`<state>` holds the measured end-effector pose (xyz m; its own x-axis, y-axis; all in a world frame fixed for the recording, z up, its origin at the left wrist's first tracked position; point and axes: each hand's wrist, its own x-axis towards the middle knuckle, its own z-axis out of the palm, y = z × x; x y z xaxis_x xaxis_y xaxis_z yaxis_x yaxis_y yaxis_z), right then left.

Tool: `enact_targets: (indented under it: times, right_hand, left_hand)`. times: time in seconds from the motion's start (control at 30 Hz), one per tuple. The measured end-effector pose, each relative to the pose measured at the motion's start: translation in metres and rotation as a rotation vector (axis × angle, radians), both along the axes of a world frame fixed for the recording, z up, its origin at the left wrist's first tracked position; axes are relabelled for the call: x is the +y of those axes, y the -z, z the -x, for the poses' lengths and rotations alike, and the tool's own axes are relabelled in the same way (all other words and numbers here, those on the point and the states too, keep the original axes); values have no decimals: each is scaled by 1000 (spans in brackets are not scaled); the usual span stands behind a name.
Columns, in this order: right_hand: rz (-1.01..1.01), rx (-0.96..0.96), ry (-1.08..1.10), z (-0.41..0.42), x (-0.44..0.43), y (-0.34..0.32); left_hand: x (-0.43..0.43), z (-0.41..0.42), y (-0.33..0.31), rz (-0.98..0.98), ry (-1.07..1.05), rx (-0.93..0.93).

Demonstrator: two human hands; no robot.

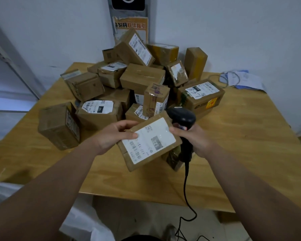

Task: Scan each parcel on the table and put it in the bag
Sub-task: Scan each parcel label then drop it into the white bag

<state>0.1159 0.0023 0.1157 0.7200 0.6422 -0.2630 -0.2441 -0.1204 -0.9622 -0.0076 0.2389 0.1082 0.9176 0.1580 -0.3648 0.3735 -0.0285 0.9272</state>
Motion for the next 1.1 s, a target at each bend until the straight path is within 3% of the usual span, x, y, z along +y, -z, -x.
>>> enact_targets:
  times: [0.13, 0.23, 0.3, 0.4, 0.5, 0.6, 0.7, 0.8, 0.93, 1.1]
  right_hand:
    - [0, 61, 87, 4, 5, 13]
    - [-35, 108, 342, 10, 13, 25]
    - [-114, 224, 524, 12, 19, 27]
    - [-238, 370, 696, 14, 27, 28]
    - [-316, 379, 688, 23, 35, 28]
    - [-368, 310, 586, 33, 40, 29]
    - [-227, 284, 518, 34, 40, 29]
    - [-58, 239, 552, 30, 31, 21]
    - [27, 13, 316, 38, 21, 1]
    - [203, -260, 129, 61, 29, -14]
  left_hand:
    - [-1, -11, -7, -104, -48, -2]
    - [-17, -20, -7, -165, -407, -67]
    - [-31, -22, -2, -40, -588, -40]
    - [-53, -19, 8, 337, -549, 26]
    - [-71, -23, 8, 511, -416, -18]
    - [-77, -32, 8, 540, -503, -99]
    - [-62, -33, 11, 415, -619, -159]
    - [-38, -25, 10, 161, -627, -165]
    - [-10, -9, 16, -174, -504, -112]
    - [-6, 0, 23, -299, -496, -87]
